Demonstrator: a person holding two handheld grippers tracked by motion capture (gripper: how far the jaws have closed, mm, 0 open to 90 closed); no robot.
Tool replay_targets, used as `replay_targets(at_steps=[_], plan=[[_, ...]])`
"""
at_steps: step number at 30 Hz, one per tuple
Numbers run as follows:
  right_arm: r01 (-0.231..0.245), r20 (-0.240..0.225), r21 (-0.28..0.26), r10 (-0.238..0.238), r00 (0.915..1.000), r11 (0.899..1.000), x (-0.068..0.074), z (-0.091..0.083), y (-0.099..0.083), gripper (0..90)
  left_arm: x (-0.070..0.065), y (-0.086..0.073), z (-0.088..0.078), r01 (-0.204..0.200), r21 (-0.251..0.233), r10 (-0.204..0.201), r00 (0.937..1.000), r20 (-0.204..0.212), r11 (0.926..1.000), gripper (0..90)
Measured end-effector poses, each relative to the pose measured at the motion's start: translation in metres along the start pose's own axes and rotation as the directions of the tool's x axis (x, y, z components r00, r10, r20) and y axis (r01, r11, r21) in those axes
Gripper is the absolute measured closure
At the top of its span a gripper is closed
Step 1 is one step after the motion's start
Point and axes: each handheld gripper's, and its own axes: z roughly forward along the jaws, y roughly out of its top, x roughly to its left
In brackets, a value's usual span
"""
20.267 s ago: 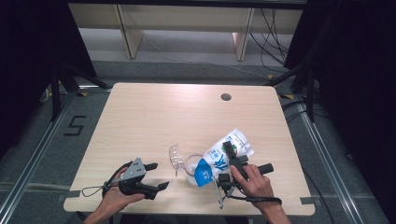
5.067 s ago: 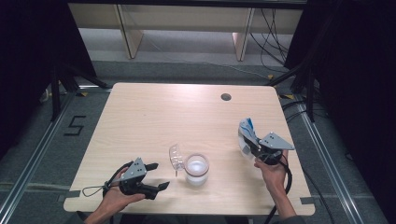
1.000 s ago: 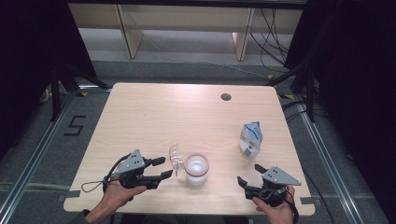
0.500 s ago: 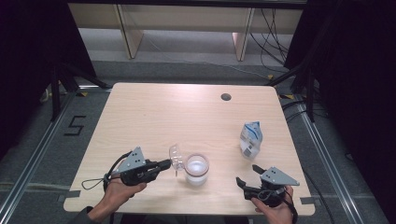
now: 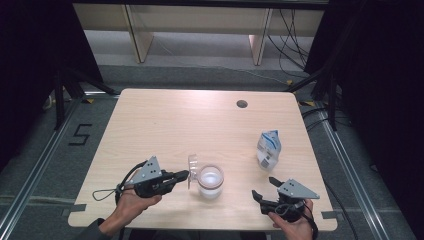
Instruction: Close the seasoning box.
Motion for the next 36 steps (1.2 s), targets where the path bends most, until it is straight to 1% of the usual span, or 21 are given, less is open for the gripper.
replay_targets(at_steps=[1, 3, 5, 6, 8, 9, 11, 13, 15, 17, 20, 23, 24, 26, 28, 29, 30, 31, 33, 34, 36], plan=[[0.008, 0.011, 0.001, -0.008, 0.9999, 1.000, 0.000, -0.001, 0.000, 24.7, -0.001, 0.000, 0.001, -0.001, 0.001, 0.001, 1.0000, 0.002, 1.0000, 88.7], [0.000, -0.003, 0.002, 0.000, 1.0000, 1.000, 0.000, 0.000, 0.000, 24.7, -0.001, 0.001, 0.004, -0.002, -0.009, 0.002, 0.9999, 0.015, 1.0000, 88.7], [-0.006, -0.007, 0.001, 0.006, 1.0000, 1.000, 0.000, 0.000, 0.000, 24.7, -0.002, 0.001, 0.004, -0.007, 0.005, 0.007, 0.9999, 0.009, 1.0000, 88.4], [-0.002, 0.007, -0.001, 0.002, 1.0000, 1.000, 0.000, -0.001, 0.000, 24.7, -0.003, 0.001, 0.006, -0.004, -0.002, 0.005, 0.9998, 0.019, 1.0000, 88.4], [0.002, 0.000, 0.002, -0.002, 1.0000, 1.000, -0.001, 0.000, -0.001, 24.7, -0.003, 0.001, 0.007, -0.011, 0.013, 0.011, 0.9999, 0.013, 0.9999, 88.3], [-0.008, 0.000, 0.000, 0.008, 1.0000, 1.000, -0.001, 0.000, -0.001, 24.7, -0.003, 0.002, 0.007, -0.012, 0.013, 0.011, 0.9998, 0.017, 0.9998, 88.2], [0.000, 0.005, 0.002, 0.000, 1.0000, 1.000, -0.002, 0.000, -0.001, 24.8, -0.003, 0.001, 0.009, -0.011, 0.006, 0.011, 0.9995, 0.031, 0.9999, 87.6], [-0.009, -0.006, 0.005, 0.009, 0.9999, 1.000, -0.002, 0.000, -0.002, 24.8, -0.003, 0.002, 0.009, -0.004, 0.010, 0.004, 0.9995, 0.031, 0.9999, 85.6], [0.004, 0.006, 0.004, -0.004, 1.0000, 1.000, -0.003, 0.000, -0.002, 24.8, -0.001, 0.002, 0.006, 0.009, 0.010, -0.009, 0.9996, 0.027, 0.9999, 79.8], [-0.028, -0.004, 0.006, 0.028, 0.9996, 1.000, -0.002, -0.001, -0.003, 24.8, 0.003, 0.000, 0.003, 0.038, -0.003, -0.038, 0.9991, 0.020, 0.9993, 71.7], [-0.011, -0.001, 0.007, 0.011, 0.9999, 1.000, -0.004, 0.000, -0.003, 24.7, 0.008, -0.001, -0.004, 0.082, -0.006, -0.082, 0.9966, 0.008, 0.9966, 57.0], [-0.002, -0.010, 0.004, 0.002, 1.0000, 1.000, -0.004, 0.000, -0.002, 24.7, 0.009, -0.004, -0.010, 0.084, -0.013, -0.084, 0.9965, 0.000, 0.9964, 47.4], [0.008, -0.009, 0.000, -0.008, 0.9999, 1.000, -0.004, 0.001, -0.002, 24.7, 0.010, -0.005, -0.012, 0.084, -0.018, -0.084, 0.9965, -0.001, 0.9963, 45.2], [-0.004, -0.021, 0.006, 0.004, 0.9998, 1.000, -0.004, 0.001, -0.002, 24.5, 0.010, -0.007, -0.017, 0.093, -0.018, -0.093, 0.9956, -0.013, 0.9955, 41.0], [-0.004, -0.013, 0.006, 0.004, 0.9999, 1.000, -0.004, 0.001, -0.002, 24.4, 0.010, -0.009, -0.020, 0.099, -0.022, -0.100, 0.9948, -0.022, 0.9948, 37.8], [-0.006, -0.012, 0.000, 0.006, 0.9999, 1.000, -0.004, 0.002, -0.002, 24.4, 0.010, -0.011, -0.023, 0.099, -0.011, -0.099, 0.9943, -0.038, 0.9950, 36.2], [-0.017, -0.003, -0.002, 0.017, 0.9999, 1.000, -0.004, 0.001, -0.002, 24.3, 0.011, -0.012, -0.024, 0.097, -0.017, -0.098, 0.9947, -0.030, 0.9951, 34.5], [-0.026, -0.011, 0.004, 0.026, 0.9996, 1.000, -0.004, 0.001, -0.002, 24.2, 0.010, -0.013, -0.027, 0.104, -0.003, -0.104, 0.9938, -0.041, 0.9946, 33.8], [-0.006, -0.009, -0.006, 0.006, 0.9999, 1.000, -0.006, 0.002, -0.002, 23.9, 0.010, -0.017, -0.030, 0.100, -0.005, -0.100, 0.9944, -0.033, 0.9950, 32.4], [-0.002, -0.014, -0.002, 0.002, 0.9999, 1.000, -0.006, 0.002, -0.001, 23.8, 0.009, -0.018, -0.032, 0.102, 0.011, -0.101, 0.9937, -0.048, 0.9948, 31.8], [0.001, -0.019, -0.016, -0.001, 0.9998, 1.000, -0.006, 0.004, -0.001, 22.9, 0.009, -0.023, -0.034, 0.093, 0.016, -0.092, 0.9948, -0.043, 0.9955, 30.6]])
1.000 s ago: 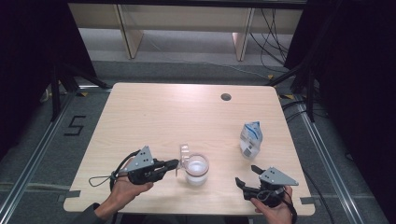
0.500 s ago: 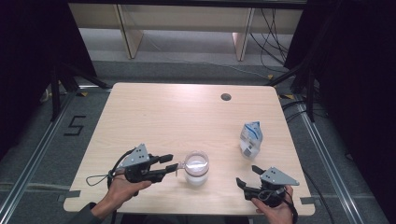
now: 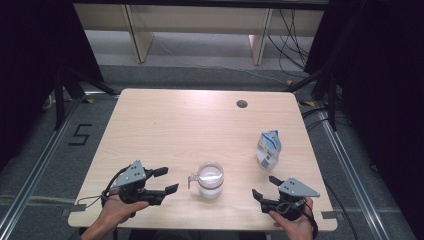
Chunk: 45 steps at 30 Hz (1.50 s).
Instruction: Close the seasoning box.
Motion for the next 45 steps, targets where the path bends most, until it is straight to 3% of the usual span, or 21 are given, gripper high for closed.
replay_targets(at_steps=[3, 5, 7, 8, 10, 11, 12, 22, 23, 25, 27, 28, 31, 32, 34, 36, 38, 39, 41, 42, 45], plan=[[-0.004, 0.007, 0.013, 0.004, 1.0000, 1.000, 0.001, 0.000, 0.001, 21.3, -0.001, -0.006, -0.003, 0.007, 0.028, -0.006, 0.9998, -0.017, 0.9996, 29.6], [-0.039, -0.003, 0.019, 0.039, 0.9993, 0.999, 0.003, 0.001, 0.000, 19.5, -0.001, -0.010, -0.004, 0.018, 0.030, -0.018, 0.9998, -0.010, 0.9994, 28.9], [-0.019, -0.009, 0.020, 0.019, 0.9998, 1.000, 0.001, 0.001, 0.001, 18.3, -0.002, -0.013, -0.006, 0.021, 0.050, -0.020, 0.9995, -0.022, 0.9985, 28.4], [-0.049, -0.011, 0.030, 0.049, 0.9987, 0.998, 0.004, 0.001, 0.001, 17.8, -0.002, -0.015, -0.006, 0.023, 0.052, -0.022, 0.9995, -0.021, 0.9984, 28.1], [-0.009, -0.020, 0.015, 0.010, 0.9998, 1.000, 0.002, 0.002, 0.001, 16.9, -0.002, -0.018, -0.007, 0.023, 0.057, -0.023, 0.9997, -0.011, 0.9981, 27.4], [-0.041, -0.014, 0.018, 0.041, 0.9990, 0.999, 0.006, 0.002, 0.001, 16.8, -0.002, -0.020, -0.007, 0.031, 0.057, -0.031, 0.9994, -0.014, 0.9979, 27.0], [-0.014, -0.024, 0.012, 0.015, 0.9996, 1.000, 0.005, 0.002, 0.002, 16.7, -0.002, -0.021, -0.007, 0.033, 0.061, -0.032, 0.9994, -0.014, 0.9976, 26.7], [-0.037, -0.037, 0.020, 0.038, 0.9986, 0.999, 0.006, 0.002, 0.002, 16.1, -0.004, -0.034, -0.008, 0.010, 0.127, -0.006, 0.9996, -0.028, 0.9918, 23.7], [-0.016, -0.033, 0.015, 0.016, 0.9993, 1.000, 0.005, 0.002, 0.002, 16.2, -0.005, -0.035, -0.008, 0.026, 0.129, -0.023, 0.9994, -0.027, 0.9914, 23.5], [-0.031, -0.043, 0.031, 0.032, 0.9986, 0.999, 0.007, 0.001, 0.001, 16.1, -0.006, -0.037, -0.009, -0.016, 0.156, 0.020, 0.9995, -0.024, 0.9876, 22.5], [-0.062, -0.043, 0.049, 0.064, 0.9970, 0.997, 0.011, -0.001, -0.001, 15.9, -0.007, -0.040, -0.008, -0.024, 0.170, 0.027, 0.9995, -0.015, 0.9852, 22.0], [-0.047, -0.051, 0.047, 0.049, 0.9975, 0.998, 0.010, -0.001, -0.002, 15.9, -0.009, -0.042, -0.008, -0.006, 0.175, 0.011, 0.9997, -0.023, 0.9845, 21.9], [-0.064, -0.045, 0.057, 0.067, 0.9968, 0.996, 0.012, -0.002, -0.005, 15.8, -0.008, -0.044, -0.008, -0.034, 0.192, 0.037, 0.9992, -0.014, 0.9809, 21.4], [-0.051, -0.046, 0.059, 0.054, 0.9975, 0.997, 0.011, -0.002, -0.006, 15.9, -0.008, -0.045, -0.008, -0.032, 0.200, 0.036, 0.9992, -0.017, 0.9792, 20.9], [-0.072, -0.049, 0.083, 0.077, 0.9959, 0.994, 0.014, -0.005, -0.008, 15.8, -0.007, -0.046, -0.008, -0.025, 0.204, 0.027, 0.9996, -0.011, 0.9787, 20.0], [-0.050, -0.049, 0.094, 0.055, 0.9973, 0.994, 0.013, -0.005, -0.010, 15.8, -0.006, -0.047, -0.008, -0.026, 0.215, 0.030, 0.9995, -0.014, 0.9764, 19.1], [-0.053, -0.053, 0.100, 0.059, 0.9969, 0.994, 0.014, -0.005, -0.011, 15.9, -0.007, -0.048, -0.007, 0.011, 0.213, -0.008, 0.9998, -0.016, 0.9769, 17.7], [-0.064, -0.059, 0.104, 0.070, 0.9958, 0.992, 0.016, -0.005, -0.012, 15.9, -0.007, -0.048, -0.007, -0.005, 0.209, 0.010, 0.9998, -0.019, 0.9778, 17.2], [-0.049, -0.055, 0.110, 0.056, 0.9969, 0.993, 0.016, -0.005, -0.013, 15.9, -0.006, -0.048, -0.007, -0.005, 0.204, 0.008, 0.9998, -0.017, 0.9789, 16.6], [-0.077, -0.066, 0.115, 0.085, 0.9942, 0.990, 0.018, -0.005, -0.013, 15.9, -0.006, -0.048, -0.008, -0.008, 0.208, 0.012, 0.9998, -0.018, 0.9782, 16.6], [-0.072, -0.054, 0.141, 0.080, 0.9953, 0.987, 0.019, -0.006, -0.013, 15.9, -0.006, -0.047, -0.008, -0.006, 0.215, 0.013, 0.9995, -0.030, 0.9766, 16.6]])
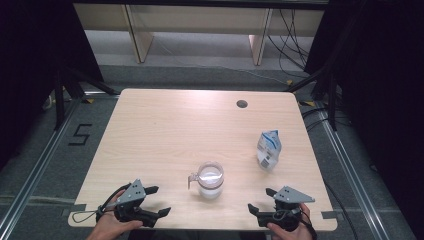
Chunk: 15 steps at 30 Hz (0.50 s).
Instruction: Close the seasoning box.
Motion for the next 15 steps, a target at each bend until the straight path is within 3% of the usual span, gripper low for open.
replay_targets(at_steps=[10, 14, 15], plan=[[0.001, -0.003, 0.003, -0.001, 1.0000, 1.000, -0.0003, 0.0003, -0.0008, 15.9, 0.0010, 0.0000, 0.0007, -0.005, -0.012, 0.005, 0.9999, 0.009, 0.9999, 16.6], [0.019, -0.002, -0.004, -0.019, 0.9998, 1.000, -0.0022, 0.0010, -0.0006, 15.9, 0.0009, 0.0001, 0.0004, 0.004, -0.003, -0.004, 1.0000, 0.004, 1.0000, 16.6], [0.020, -0.001, -0.003, -0.020, 0.9998, 1.000, -0.0027, 0.0012, -0.0006, 15.9, 0.0002, -0.0003, 0.0008, 0.023, -0.005, -0.023, 0.9997, 0.007, 0.9997, 16.6]])
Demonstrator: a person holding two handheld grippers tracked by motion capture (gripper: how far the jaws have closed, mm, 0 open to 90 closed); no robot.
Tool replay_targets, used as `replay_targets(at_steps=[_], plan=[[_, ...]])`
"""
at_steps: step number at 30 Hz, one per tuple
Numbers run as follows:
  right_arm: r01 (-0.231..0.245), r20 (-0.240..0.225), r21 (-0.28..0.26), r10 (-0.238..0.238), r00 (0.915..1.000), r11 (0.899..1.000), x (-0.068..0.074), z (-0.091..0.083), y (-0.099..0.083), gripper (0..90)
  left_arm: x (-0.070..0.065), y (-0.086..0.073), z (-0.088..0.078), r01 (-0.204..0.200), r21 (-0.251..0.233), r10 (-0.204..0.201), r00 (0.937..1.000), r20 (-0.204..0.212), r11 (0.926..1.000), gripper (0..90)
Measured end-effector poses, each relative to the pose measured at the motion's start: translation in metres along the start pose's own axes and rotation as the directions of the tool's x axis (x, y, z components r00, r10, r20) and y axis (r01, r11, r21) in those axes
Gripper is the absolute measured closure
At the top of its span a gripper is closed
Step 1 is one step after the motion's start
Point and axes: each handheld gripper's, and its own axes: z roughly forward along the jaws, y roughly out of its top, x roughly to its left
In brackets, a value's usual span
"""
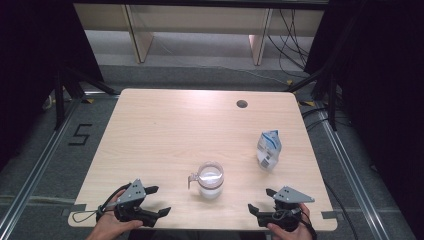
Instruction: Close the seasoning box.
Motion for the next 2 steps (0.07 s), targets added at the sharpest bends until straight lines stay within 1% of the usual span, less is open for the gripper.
replay_targets(at_steps=[1, 2], plan=[[0.004, 0.008, -0.002, -0.004, 1.0000, 1.000, -0.0006, 0.0007, -0.0001, 15.9, -0.0004, -0.0001, 0.0004, 0.007, -0.005, -0.007, 1.0000, 0.001, 1.0000, 16.6], [-0.004, 0.003, -0.008, 0.004, 1.0000, 1.000, -0.0005, 0.0012, -0.0003, 15.9, 0.0004, 0.0004, 0.0000, -0.005, -0.001, 0.005, 1.0000, -0.003, 1.0000, 16.6]])
